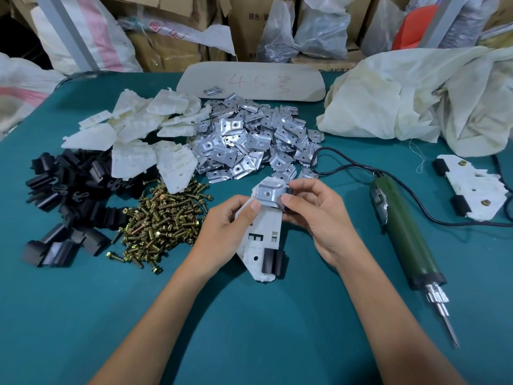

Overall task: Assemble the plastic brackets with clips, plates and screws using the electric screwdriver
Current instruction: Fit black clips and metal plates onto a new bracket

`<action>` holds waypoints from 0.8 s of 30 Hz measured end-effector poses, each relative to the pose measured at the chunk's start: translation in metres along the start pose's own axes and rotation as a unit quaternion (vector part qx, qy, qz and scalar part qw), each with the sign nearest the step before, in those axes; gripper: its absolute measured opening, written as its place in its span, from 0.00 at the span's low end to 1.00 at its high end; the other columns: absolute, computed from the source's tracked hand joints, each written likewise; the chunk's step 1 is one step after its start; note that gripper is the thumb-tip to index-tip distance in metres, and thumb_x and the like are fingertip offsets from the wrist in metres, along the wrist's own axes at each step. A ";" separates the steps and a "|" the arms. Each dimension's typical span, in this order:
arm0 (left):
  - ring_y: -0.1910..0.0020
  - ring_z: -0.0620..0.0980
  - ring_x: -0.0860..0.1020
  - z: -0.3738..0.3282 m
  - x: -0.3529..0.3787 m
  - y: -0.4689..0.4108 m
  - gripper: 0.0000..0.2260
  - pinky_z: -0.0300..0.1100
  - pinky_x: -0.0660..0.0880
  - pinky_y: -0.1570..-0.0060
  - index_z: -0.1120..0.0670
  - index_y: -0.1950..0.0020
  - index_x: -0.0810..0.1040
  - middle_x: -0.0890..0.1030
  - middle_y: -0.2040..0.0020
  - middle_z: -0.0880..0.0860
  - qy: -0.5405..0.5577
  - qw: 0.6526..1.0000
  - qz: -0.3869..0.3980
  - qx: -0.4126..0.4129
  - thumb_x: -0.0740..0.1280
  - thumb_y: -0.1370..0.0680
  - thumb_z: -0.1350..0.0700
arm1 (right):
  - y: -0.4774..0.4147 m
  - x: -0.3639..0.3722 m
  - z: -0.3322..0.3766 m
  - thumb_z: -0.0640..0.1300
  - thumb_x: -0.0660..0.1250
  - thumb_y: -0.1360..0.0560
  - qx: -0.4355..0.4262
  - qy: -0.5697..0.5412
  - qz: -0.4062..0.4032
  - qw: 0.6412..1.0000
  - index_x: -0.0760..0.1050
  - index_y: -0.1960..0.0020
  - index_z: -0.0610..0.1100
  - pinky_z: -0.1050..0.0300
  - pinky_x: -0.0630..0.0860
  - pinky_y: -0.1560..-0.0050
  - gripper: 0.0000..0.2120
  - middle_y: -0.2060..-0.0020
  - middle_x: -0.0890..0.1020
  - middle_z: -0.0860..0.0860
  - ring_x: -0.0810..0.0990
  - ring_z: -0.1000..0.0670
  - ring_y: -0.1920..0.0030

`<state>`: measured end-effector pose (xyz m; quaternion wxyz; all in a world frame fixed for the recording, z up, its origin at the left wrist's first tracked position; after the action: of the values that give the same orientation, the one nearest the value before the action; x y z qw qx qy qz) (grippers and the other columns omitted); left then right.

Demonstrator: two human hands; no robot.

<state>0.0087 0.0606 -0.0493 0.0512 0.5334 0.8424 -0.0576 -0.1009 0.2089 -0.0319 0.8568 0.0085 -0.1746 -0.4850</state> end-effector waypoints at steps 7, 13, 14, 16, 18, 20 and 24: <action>0.51 0.58 0.81 0.001 0.003 0.003 0.14 0.57 0.77 0.48 0.47 0.46 0.83 0.84 0.52 0.53 -0.021 1.000 0.003 0.002 0.60 0.17 0.44 | 0.002 0.001 -0.001 0.33 0.75 0.25 -0.029 0.035 0.017 0.999 0.79 0.48 0.45 0.58 0.82 0.56 0.11 0.53 0.82 0.45 0.84 0.52 0.56; 0.51 0.55 0.83 -0.001 0.003 0.004 0.13 0.52 0.78 0.49 0.44 0.44 0.83 0.85 0.51 0.51 -0.019 1.000 -0.003 0.004 0.58 0.15 0.48 | 0.003 0.002 -0.003 0.33 0.75 0.25 -0.036 0.042 0.024 0.998 0.78 0.46 0.45 0.58 0.82 0.56 0.11 0.51 0.81 0.45 0.84 0.54 0.58; 0.50 0.55 0.83 -0.001 0.003 0.005 0.13 0.52 0.78 0.49 0.45 0.44 0.83 0.85 0.51 0.51 -0.023 1.000 -0.002 0.005 0.58 0.15 0.47 | 0.003 0.002 -0.003 0.34 0.75 0.25 -0.037 0.044 0.025 0.998 0.79 0.46 0.46 0.58 0.82 0.55 0.11 0.51 0.81 0.45 0.84 0.53 0.57; 0.50 0.55 0.83 0.000 0.003 0.005 0.14 0.53 0.78 0.48 0.46 0.44 0.83 0.85 0.51 0.51 -0.033 0.999 0.005 0.006 0.58 0.15 0.46 | 0.002 0.001 -0.003 0.35 0.75 0.25 -0.040 0.051 0.025 0.998 0.81 0.46 0.48 0.57 0.82 0.55 0.12 0.50 0.81 0.45 0.84 0.53 0.55; 0.54 0.57 0.81 0.000 0.003 0.005 0.17 0.55 0.77 0.51 0.51 0.46 0.83 0.84 0.55 0.55 -0.062 0.998 0.010 0.006 0.58 0.17 0.42 | 0.000 -0.001 -0.002 0.35 0.75 0.25 -0.045 0.054 0.023 0.997 0.82 0.47 0.49 0.58 0.81 0.57 0.11 0.52 0.82 0.45 0.83 0.53 0.56; 0.60 0.53 0.75 0.000 0.003 0.004 0.21 0.51 0.72 0.56 0.54 0.52 0.80 0.79 0.60 0.57 -0.121 0.993 0.006 0.015 0.58 0.19 0.38 | -0.002 -0.005 -0.002 0.35 0.75 0.25 -0.041 0.061 0.019 0.997 0.83 0.47 0.48 0.59 0.80 0.58 0.10 0.54 0.83 0.45 0.83 0.52 0.57; 0.51 0.43 0.75 -0.007 -0.006 -0.007 0.09 0.40 0.73 0.46 0.43 0.42 0.81 0.80 0.51 0.45 -0.260 0.963 -0.053 0.044 0.65 0.19 0.45 | -0.007 -0.012 -0.006 0.40 0.76 0.25 -0.043 0.124 -0.011 0.991 0.84 0.47 0.49 0.60 0.81 0.54 0.08 0.55 0.86 0.49 0.85 0.52 0.55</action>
<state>0.0051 0.0537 -0.0412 0.2416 0.4563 0.8237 -0.2344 -0.1103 0.2143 -0.0421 0.8659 0.0339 -0.0463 -0.4970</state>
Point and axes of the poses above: each hand's wrist, its own y-axis away from the middle knuckle, its own x-axis out of the palm, z = x × y, the point moved 1 cm from there along -y, towards the middle knuckle
